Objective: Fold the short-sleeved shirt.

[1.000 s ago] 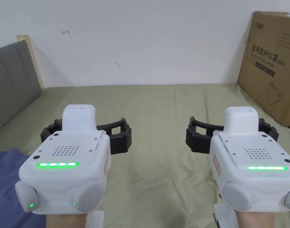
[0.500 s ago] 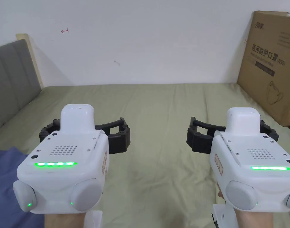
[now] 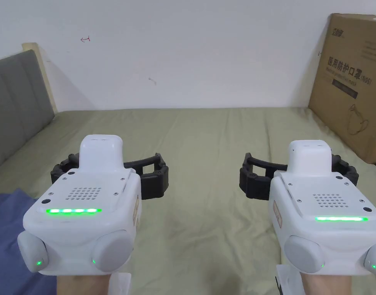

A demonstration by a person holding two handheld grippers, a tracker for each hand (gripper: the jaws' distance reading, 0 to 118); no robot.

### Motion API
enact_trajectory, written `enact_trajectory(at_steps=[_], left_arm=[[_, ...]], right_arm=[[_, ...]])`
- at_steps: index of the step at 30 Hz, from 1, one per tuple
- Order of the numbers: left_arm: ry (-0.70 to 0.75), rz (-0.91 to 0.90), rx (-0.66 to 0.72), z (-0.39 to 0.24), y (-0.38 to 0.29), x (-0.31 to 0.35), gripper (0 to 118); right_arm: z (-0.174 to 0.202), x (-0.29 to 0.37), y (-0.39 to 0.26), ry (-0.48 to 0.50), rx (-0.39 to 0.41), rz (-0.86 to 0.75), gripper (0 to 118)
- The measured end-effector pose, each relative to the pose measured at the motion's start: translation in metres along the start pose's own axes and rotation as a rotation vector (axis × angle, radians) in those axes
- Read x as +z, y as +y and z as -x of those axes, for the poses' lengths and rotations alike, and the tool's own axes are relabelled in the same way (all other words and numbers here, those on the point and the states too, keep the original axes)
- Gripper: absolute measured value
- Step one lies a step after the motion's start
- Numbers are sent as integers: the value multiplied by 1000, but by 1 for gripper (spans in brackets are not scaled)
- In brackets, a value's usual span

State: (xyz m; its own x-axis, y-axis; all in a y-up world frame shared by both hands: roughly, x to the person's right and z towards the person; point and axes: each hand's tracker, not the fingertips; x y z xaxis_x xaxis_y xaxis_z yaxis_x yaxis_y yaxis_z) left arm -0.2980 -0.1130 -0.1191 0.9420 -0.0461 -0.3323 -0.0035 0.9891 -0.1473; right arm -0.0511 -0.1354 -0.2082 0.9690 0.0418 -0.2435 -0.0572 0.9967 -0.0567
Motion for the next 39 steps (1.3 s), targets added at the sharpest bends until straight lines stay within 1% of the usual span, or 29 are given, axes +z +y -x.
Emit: enact_trajectory(at_steps=[21, 29, 36, 39], left_arm=[[4, 11, 8, 1, -1, 0, 116], [2, 15, -19, 0, -2, -1, 116], [-7, 2, -1, 2, -1, 1, 116], [10, -4, 3, 3, -1, 2, 116]], right_arm=[[-1, 1, -5, 15, -18, 23, 118], [0, 2, -5, 9, -1, 25, 118], [2, 2, -6, 9, -12, 30, 118], [2, 2, -6, 5, -1, 30, 118]])
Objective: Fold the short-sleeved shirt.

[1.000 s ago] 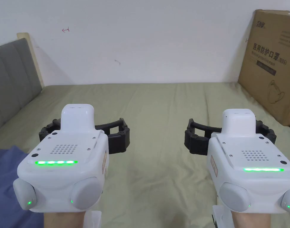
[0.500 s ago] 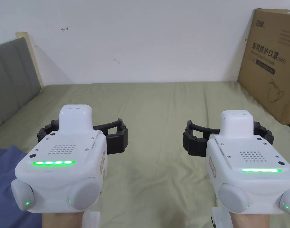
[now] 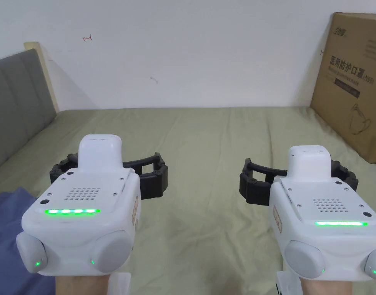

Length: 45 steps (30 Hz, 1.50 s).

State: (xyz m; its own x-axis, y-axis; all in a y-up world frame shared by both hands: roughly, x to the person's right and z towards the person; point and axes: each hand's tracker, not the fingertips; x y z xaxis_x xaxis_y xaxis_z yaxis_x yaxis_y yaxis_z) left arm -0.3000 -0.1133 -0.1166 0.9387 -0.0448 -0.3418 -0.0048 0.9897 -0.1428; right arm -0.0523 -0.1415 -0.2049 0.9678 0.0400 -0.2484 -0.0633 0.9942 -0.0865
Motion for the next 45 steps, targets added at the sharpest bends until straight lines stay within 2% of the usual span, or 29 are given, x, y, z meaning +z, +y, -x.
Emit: enact_trajectory(at_steps=[42, 45], left_arm=[[-11, 2, 1, 3, 0, -1, 116], [12, 2, -1, 2, -1, 1, 105]], right_arm=[[2, -2, 1, 7, 5, 9, 118], [2, -2, 1, 11, -10, 14, 118]])
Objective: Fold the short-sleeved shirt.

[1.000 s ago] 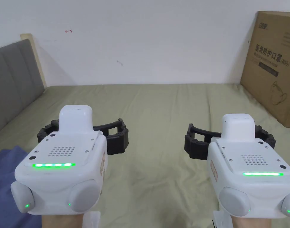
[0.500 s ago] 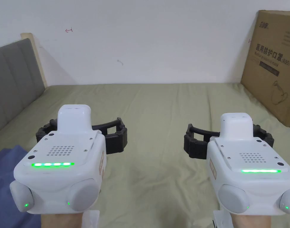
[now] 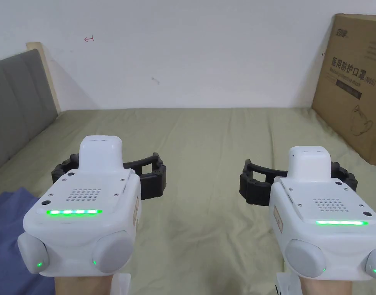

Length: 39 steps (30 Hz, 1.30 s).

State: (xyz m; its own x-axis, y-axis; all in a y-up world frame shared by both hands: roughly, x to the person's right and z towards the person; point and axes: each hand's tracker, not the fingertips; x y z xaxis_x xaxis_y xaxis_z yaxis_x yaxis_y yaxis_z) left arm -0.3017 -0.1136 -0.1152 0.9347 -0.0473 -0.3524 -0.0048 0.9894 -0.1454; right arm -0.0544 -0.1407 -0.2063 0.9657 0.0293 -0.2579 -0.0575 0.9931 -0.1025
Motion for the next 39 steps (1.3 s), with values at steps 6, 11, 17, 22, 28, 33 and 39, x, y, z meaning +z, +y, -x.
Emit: enact_trajectory(at_steps=[6, 11, 17, 22, 28, 33, 39], left_arm=[[-25, 16, -3, 0, -4, -2, 54], [-2, -6, -17, -2, -8, 1, 0], [-46, 3, 12, 1, -12, -3, 0], [-40, 23, 52, 12, -13, -3, 0], [40, 24, 47, 44, -13, 12, 0], [187, 32, 79, 94, -12, 35, 0], [319, 51, 96, 144, -14, 65, 0]], right_arm=[[6, 4, -2, -19, 29, -11, 38], [0, 4, -4, -26, -36, -5, 1], [5, -2, -6, -59, -17, 14, 1], [11, -4, -6, -22, -35, 30, 1], [48, -14, -2, 87, -16, 41, 1], [100, -23, 1, 228, 5, 55, 1], [163, -23, 1, 405, 7, 88, 1]])
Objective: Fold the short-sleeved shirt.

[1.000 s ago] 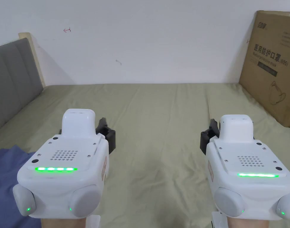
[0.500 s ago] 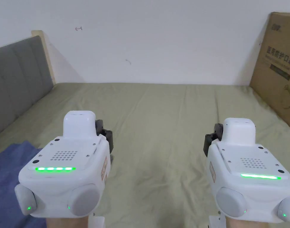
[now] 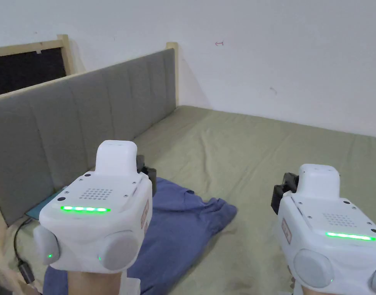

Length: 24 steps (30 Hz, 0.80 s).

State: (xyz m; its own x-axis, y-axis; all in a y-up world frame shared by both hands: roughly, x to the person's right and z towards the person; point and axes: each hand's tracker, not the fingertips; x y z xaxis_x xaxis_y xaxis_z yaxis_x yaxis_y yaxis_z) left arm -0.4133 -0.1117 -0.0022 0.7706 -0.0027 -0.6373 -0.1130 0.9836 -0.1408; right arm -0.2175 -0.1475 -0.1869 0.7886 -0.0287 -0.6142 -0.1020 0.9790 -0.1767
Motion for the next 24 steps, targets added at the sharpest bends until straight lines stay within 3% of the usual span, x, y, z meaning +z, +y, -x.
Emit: enact_trajectory(at_steps=[7, 10, 14, 15, 18, 19, 24], left_arm=[[62, 90, 3, 25, -10, -13, 0], [13, 273, -1, 29, -26, -48, 0], [45, 381, 11, 22, -71, -97, 1], [27, 415, 44, 21, -85, -109, 9], [-33, 581, 90, 20, -113, -144, 93], [-40, 624, 78, 17, -119, -149, 116], [-21, 678, 45, 13, -152, -192, 115]], right_arm=[[39, -20, -8, 100, 18, 55, 1], [43, -27, -15, 120, 39, 97, 1], [42, -41, -30, 130, 33, 158, 1], [41, -45, -33, 133, 28, 175, 1], [40, -56, -43, 137, 33, 216, 1], [39, -60, -46, 140, 38, 225, 1], [38, -82, -63, 140, 30, 290, 1]])
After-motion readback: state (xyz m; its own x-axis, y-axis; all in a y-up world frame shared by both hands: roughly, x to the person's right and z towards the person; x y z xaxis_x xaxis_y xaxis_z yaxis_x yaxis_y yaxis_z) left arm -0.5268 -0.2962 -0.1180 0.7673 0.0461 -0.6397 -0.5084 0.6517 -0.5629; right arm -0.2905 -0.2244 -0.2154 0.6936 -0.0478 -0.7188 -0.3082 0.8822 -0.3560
